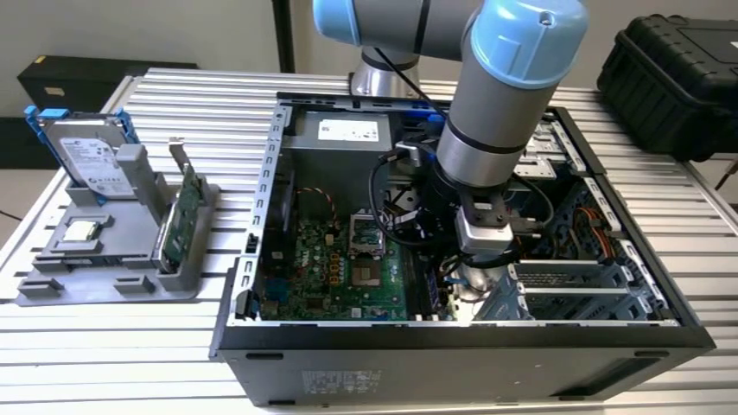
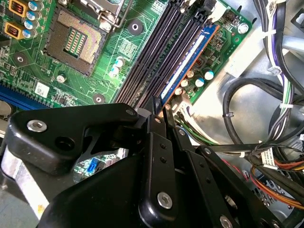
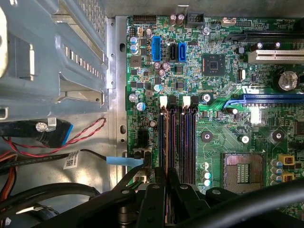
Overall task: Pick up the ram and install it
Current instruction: 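Insert the ram into the slot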
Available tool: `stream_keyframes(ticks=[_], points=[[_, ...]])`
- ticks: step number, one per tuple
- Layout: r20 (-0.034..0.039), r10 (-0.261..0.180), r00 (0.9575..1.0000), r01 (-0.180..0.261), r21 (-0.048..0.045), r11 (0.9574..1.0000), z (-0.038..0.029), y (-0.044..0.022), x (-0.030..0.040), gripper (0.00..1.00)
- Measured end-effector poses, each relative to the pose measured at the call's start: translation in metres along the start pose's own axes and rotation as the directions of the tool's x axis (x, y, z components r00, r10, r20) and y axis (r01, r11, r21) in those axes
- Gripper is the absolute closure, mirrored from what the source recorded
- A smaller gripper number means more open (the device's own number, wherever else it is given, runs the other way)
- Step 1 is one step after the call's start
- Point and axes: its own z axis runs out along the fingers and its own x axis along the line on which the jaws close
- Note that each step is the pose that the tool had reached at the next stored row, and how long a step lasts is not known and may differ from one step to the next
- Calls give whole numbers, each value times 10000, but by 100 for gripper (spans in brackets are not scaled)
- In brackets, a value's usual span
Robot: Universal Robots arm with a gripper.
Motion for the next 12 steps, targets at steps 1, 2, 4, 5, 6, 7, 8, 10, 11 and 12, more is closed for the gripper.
stream_keyframes(ticks=[1, 2, 4, 5, 6, 7, 8, 10, 11, 12], points=[[-1, 0, 10000, 0, 1, 10000, 1, 0, 0, 100], [-1, 0, 10000, 0, 1, 10000, 2, 0, 0, 100], [-1, 0, 10000, 0, 1, 10000, 2, -4, 1, 100], [-1, 0, 10000, 0, 3, 10000, 3, -9, 0, 100], [0, 0, 10000, 0, -4, 10000, 1, -13, 0, 100], [-1, -2, 10000, 2, 4, 10000, 2, -21, 0, 100], [1, -1, 10000, 1, -8, 10000, -1, -27, -1, 100], [0, -6, 10000, 6, -2, 10000, -1, -43, -1, 100], [-1, -11, 10000, 11, 2, 10000, 0, -46, 0, 100], [-1, -18, 10000, 18, 0, 10000, 0, -46, 2, 100]])
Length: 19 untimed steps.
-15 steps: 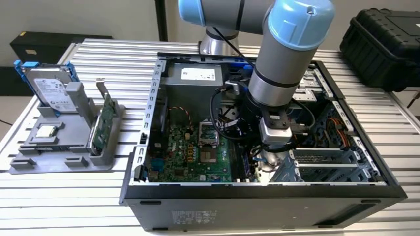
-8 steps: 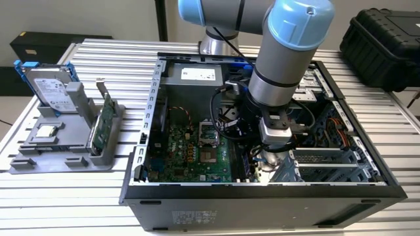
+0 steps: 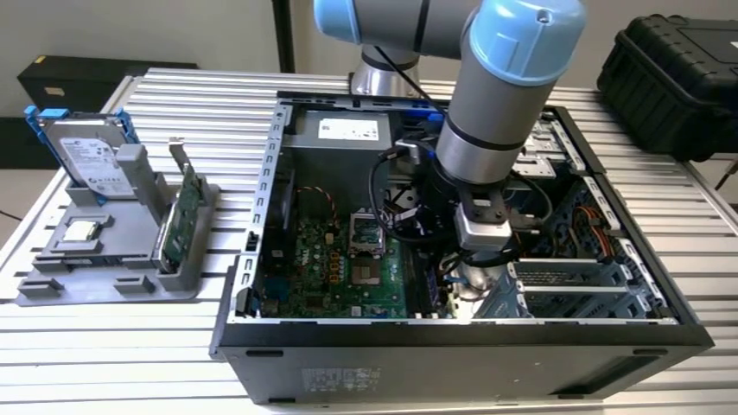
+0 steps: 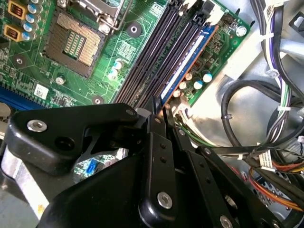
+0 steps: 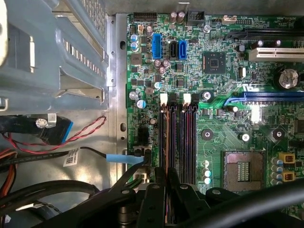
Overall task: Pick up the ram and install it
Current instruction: 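Insert the ram into the slot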
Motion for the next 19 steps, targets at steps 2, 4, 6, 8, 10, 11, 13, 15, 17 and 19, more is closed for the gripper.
stream_keyframes(ticks=[2, 4, 6, 8, 10, 11, 13, 15, 17, 19], points=[[-1, -8, 10000, 8, -1, 10000, 0, -1, 5, 100], [-1, -13, 10000, 13, -2, 10000, 0, -2, 7, 100], [-1, -15, 10000, 15, -3, 10000, 3, -2, 8, 100], [-2, -16, 10000, 16, 2, 10000, 13, -3, 8, 100], [-1, -15, 10000, 15, 4, 10000, 23, -3, 9, 100], [-1, -13, 10000, 13, 3, 10000, 26, -3, 9, 100], [0, -10, 10000, 10, 3, 10000, 28, -3, 9, 100], [-1, -9, 10000, 9, 4, 10000, 29, -3, 9, 100], [-1, -9, 10000, 9, 6, 10000, 30, -3, 9, 100], [-1, -7, 10000, 7, 6, 10000, 30, -3, 9, 100]])
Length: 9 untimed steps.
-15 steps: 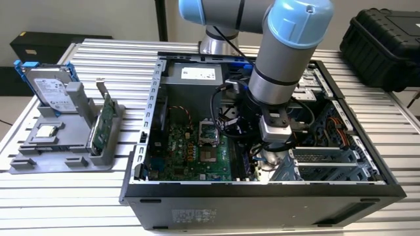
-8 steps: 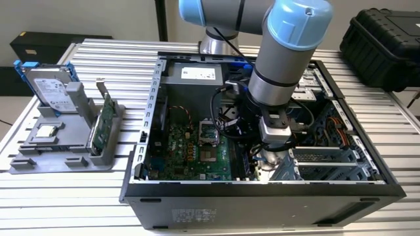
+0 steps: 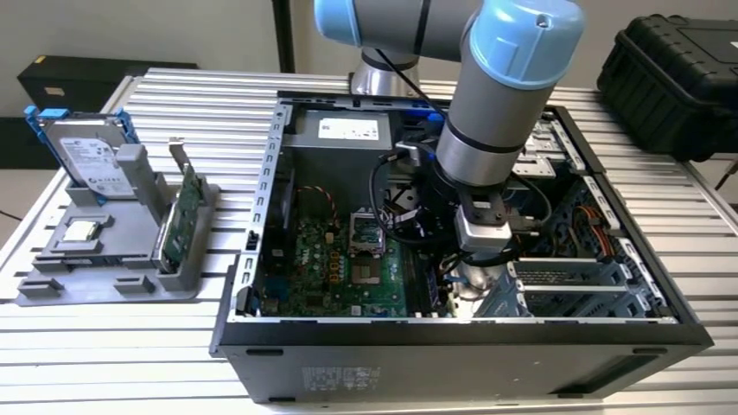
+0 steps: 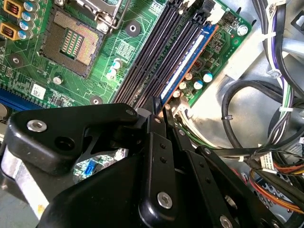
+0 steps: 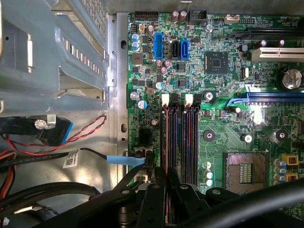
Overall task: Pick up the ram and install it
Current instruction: 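Insert the ram into the slot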
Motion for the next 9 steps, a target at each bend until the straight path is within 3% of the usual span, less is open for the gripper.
stream_keyframes(ticks=[8, 9], points=[[0, 4, 10000, -4, 4, 10000, 1, -1, 0, 100], [-1, 4, 10000, -4, 15, 10000, 5, -3, 1, 0]])
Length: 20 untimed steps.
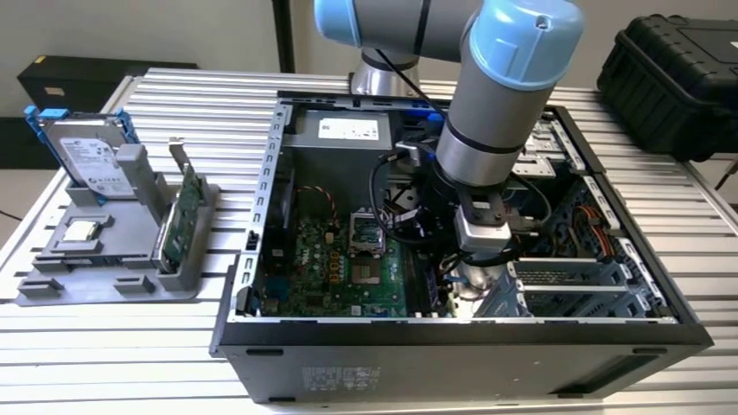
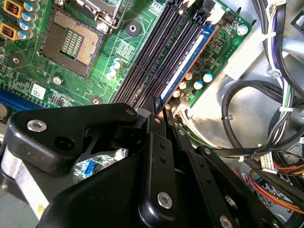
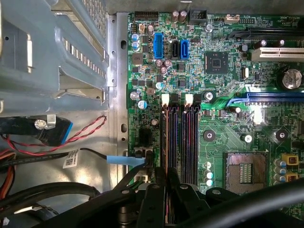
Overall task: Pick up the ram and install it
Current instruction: 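Insert the ram into the slot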
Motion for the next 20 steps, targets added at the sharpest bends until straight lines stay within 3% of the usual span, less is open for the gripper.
stream_keyframes(ticks=[8, 14, 20], points=[[3, 4, 10000, -4, -19, 10000, -16, 4, -1, 0], [3, 4, 10000, -4, -17, 10000, -195, 12, -8, 0], [3, 4, 10000, -4, -18, 10000, -292, 16, -12, 0]])
